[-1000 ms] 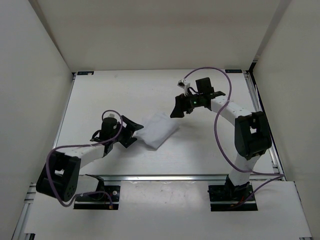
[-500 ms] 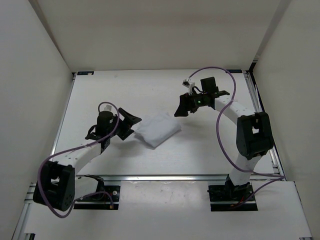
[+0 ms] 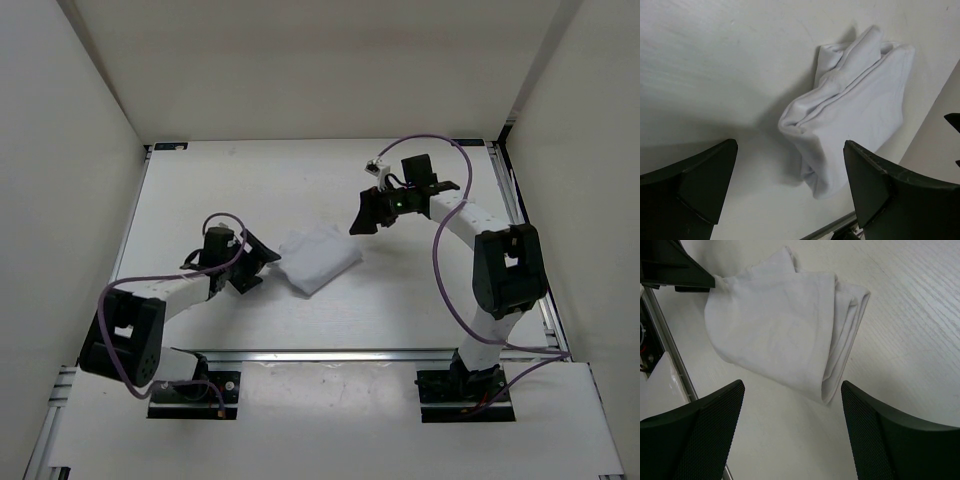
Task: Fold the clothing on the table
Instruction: Fold the skirt
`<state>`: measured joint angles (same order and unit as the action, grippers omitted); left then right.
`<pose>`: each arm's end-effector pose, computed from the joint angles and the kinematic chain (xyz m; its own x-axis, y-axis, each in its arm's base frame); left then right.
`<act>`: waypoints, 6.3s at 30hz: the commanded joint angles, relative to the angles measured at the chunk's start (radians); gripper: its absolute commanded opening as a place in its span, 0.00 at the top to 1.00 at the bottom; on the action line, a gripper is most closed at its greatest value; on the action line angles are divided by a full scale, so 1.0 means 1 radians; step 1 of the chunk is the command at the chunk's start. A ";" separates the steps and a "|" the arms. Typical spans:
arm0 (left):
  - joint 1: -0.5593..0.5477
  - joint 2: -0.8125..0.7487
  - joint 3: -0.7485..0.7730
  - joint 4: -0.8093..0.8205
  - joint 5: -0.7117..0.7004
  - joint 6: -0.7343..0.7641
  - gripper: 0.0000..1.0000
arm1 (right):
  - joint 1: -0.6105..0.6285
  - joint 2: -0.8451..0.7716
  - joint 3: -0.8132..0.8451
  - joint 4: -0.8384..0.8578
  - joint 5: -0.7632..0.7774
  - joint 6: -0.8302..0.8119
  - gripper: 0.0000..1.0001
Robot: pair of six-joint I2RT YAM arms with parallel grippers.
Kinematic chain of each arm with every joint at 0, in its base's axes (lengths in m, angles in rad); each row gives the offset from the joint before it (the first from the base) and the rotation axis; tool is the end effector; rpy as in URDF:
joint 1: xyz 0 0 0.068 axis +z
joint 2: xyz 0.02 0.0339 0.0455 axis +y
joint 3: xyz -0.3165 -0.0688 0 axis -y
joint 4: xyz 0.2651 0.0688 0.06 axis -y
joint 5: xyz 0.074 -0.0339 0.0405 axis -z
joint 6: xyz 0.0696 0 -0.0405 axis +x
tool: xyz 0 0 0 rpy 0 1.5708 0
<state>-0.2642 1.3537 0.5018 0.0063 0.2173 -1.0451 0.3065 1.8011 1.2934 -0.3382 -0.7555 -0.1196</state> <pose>0.2526 -0.0839 0.1563 -0.7025 -0.6850 -0.1933 -0.4276 0.6233 -0.6547 0.4010 0.1770 0.2519 -0.6307 -0.2907 -0.7196 -0.7336 0.5259 0.4305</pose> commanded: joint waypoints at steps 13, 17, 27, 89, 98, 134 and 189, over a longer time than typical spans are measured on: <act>-0.072 0.164 0.215 0.138 0.011 -0.026 0.68 | -0.036 -0.080 -0.035 -0.007 -0.005 -0.028 0.18; -0.095 0.144 0.244 0.113 0.008 -0.012 1.00 | -0.038 -0.074 -0.043 0.004 -0.004 -0.026 0.17; -0.165 0.189 0.362 0.251 0.169 0.061 1.00 | -0.099 -0.098 -0.056 0.025 0.004 0.004 0.19; -0.334 -0.164 -0.154 -0.099 0.352 0.048 0.01 | 0.127 -0.186 -0.485 -0.453 0.085 0.164 0.44; -0.320 -0.015 -0.074 -0.075 0.353 0.043 0.01 | 0.141 0.115 -0.399 -0.457 0.035 0.136 0.55; -0.334 -0.099 -0.060 0.052 0.448 -0.110 0.95 | 0.122 -0.273 -0.430 -0.418 0.016 0.129 1.00; -0.079 0.341 0.141 0.589 0.570 -0.742 0.01 | -0.112 0.320 0.431 -0.421 -0.217 0.097 0.45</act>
<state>-0.3550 1.7130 0.6552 0.5816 0.7681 -1.7988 0.2329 2.1117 1.6775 -0.7586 -0.9733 -0.0151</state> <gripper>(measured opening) 0.981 0.514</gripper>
